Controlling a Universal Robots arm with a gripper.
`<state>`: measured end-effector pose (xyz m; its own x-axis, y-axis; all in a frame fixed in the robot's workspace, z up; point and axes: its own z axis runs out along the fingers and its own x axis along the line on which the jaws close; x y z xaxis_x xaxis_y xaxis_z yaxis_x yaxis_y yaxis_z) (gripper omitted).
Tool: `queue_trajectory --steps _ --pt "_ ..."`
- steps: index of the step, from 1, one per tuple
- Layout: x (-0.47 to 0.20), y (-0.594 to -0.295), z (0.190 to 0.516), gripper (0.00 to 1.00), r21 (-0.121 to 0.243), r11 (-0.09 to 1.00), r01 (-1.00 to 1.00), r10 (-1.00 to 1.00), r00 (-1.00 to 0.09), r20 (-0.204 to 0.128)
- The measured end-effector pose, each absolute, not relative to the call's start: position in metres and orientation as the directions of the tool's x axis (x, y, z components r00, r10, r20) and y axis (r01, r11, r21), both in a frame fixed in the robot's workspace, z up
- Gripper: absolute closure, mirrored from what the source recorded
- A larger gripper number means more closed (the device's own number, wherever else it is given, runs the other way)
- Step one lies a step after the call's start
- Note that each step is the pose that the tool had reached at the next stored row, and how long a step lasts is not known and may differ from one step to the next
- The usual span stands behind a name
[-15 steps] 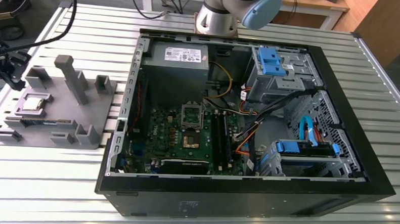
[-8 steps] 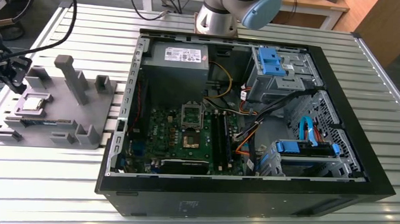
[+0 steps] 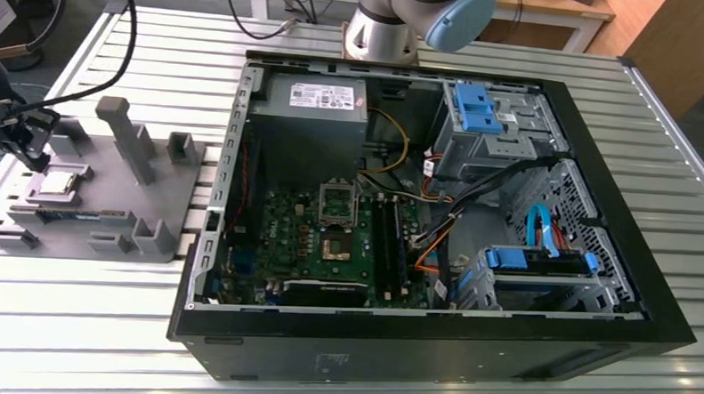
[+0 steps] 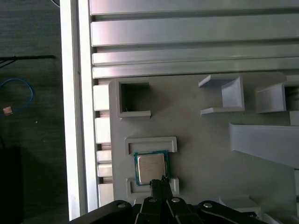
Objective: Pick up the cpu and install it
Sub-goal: 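Reach for the cpu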
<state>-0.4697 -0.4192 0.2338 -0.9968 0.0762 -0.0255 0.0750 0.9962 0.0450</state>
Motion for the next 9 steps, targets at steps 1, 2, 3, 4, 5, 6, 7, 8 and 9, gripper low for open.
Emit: queue_trajectory --steps 1,2,3,4,5,6,7,8,9 --pt "-0.4698 -0.4192 0.2336 0.89 0.045 0.996 0.075 0.076 -0.997 -0.025" --pt "-0.4698 -0.4192 0.2336 0.89 0.045 0.996 0.075 0.076 -0.997 -0.025" --pt "-0.4698 -0.4192 0.2335 0.89 0.045 0.996 0.075 0.076 -0.997 -0.025" --pt "-0.4697 -0.4192 0.2328 0.89 0.045 0.996 0.075 0.076 -0.997 -0.025" --pt "-0.4697 -0.4192 0.2315 0.89 0.045 0.996 0.075 0.076 -0.997 -0.026" --pt "-0.4698 -0.4192 0.2305 0.89 0.045 0.996 0.075 0.076 -0.997 -0.025" --pt "-0.4698 -0.4192 0.2301 0.89 0.045 0.996 0.075 0.076 -0.997 -0.025" --pt "-0.4698 -0.4192 0.2301 0.89 0.045 0.996 0.075 0.076 -0.997 -0.025" --pt "-0.4698 -0.4192 0.2301 0.89 0.045 0.996 0.075 0.076 -0.997 -0.025"
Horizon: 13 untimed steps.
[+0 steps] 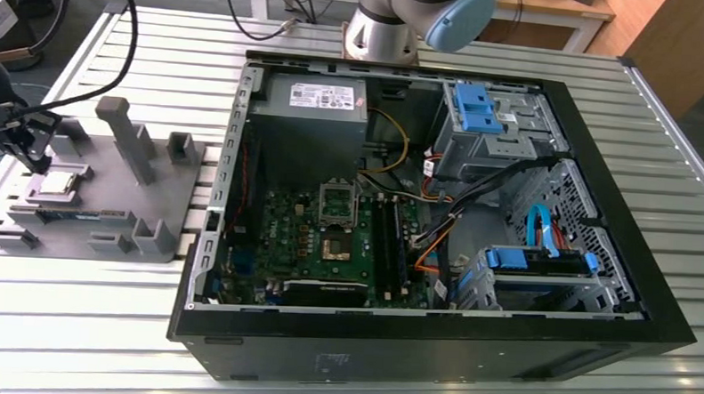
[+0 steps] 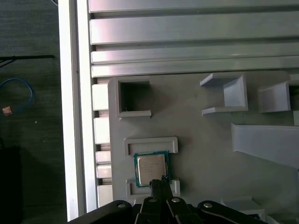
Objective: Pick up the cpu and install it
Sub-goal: 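Reach for the cpu, then pick up the cpu and move it towards the insertion slot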
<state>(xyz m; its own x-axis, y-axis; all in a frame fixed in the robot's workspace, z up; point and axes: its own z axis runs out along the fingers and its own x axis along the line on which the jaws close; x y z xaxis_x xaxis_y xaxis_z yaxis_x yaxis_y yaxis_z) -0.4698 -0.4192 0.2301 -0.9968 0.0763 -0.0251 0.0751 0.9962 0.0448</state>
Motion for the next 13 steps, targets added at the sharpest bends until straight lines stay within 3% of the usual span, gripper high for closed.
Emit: queue_trajectory --steps 13 --pt "-0.4701 -0.4192 0.2278 0.89 0.045 0.996 0.075 0.076 -0.997 -0.026"
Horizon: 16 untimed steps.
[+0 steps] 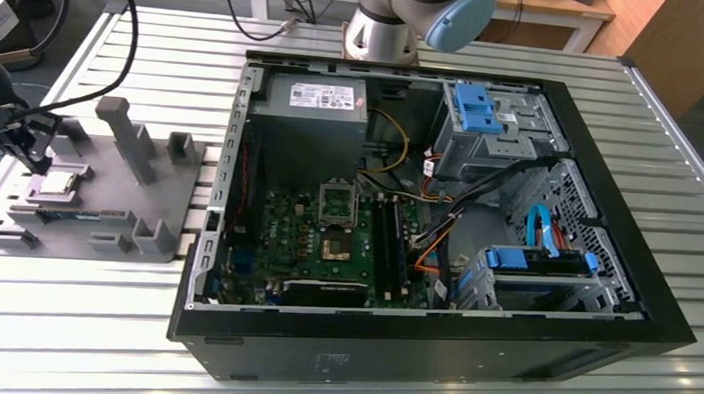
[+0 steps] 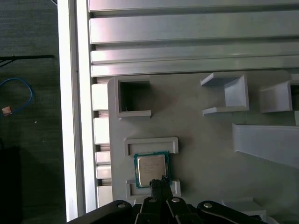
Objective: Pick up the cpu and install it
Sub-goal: 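Pick up the cpu and move it towards the insertion slot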
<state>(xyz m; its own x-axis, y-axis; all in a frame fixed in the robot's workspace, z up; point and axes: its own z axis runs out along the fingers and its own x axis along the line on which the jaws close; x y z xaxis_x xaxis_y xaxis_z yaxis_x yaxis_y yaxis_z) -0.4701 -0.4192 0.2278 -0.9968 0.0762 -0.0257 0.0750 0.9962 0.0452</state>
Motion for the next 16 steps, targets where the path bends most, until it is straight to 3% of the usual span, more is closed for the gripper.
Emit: queue_trajectory --steps 16 --pt "-0.4713 -0.419 0.2187 0.89 0.045 0.996 0.075 0.076 -0.997 -0.025"
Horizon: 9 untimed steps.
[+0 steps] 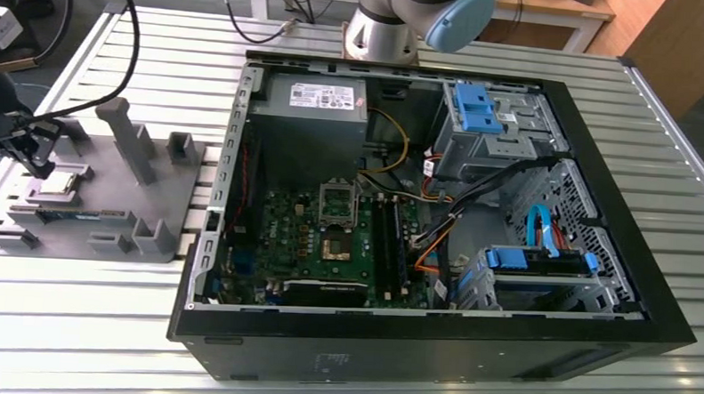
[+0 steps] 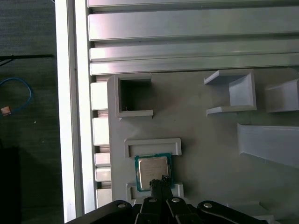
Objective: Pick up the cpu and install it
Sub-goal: 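Pick up the cpu and move it towards the insertion slot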
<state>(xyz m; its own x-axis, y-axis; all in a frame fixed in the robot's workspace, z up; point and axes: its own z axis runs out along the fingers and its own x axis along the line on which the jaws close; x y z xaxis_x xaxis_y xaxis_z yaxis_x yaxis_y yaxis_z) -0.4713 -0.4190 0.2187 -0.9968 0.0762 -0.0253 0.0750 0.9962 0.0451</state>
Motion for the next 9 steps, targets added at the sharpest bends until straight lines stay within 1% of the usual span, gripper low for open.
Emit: queue_trajectory --steps 7,8,9 --pt "-0.4713 -0.419 0.2187 0.89 0.045 0.996 0.075 0.076 -0.997 -0.025" --pt "-0.4713 -0.419 0.2186 0.89 0.045 0.996 0.075 0.076 -0.997 -0.025" --pt "-0.4713 -0.419 0.2186 0.84 0.045 0.996 0.075 0.076 -0.997 -0.025"
